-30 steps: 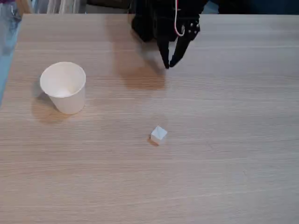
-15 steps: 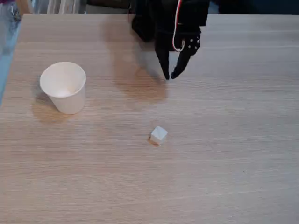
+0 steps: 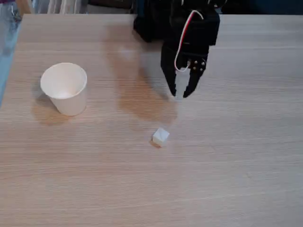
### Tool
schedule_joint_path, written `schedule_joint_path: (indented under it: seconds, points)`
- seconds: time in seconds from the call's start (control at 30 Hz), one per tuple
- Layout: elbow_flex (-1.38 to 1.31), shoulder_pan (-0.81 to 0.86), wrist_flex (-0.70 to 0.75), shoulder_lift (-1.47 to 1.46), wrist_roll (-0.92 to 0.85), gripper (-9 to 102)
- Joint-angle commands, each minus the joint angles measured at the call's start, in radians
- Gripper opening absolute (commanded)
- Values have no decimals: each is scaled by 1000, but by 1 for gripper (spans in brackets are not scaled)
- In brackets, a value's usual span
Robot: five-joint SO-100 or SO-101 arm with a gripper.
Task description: Grasp a block and put it in the bin.
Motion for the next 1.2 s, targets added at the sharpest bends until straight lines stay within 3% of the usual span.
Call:
schedule_joint_path:
  seconds: [0.0,0.4,1.17]
  points:
    - [-61,-8,-20,-35,49,17]
    - [-152,2,-95,-163,120,25]
    - [-192,123,-163,-267,166,27]
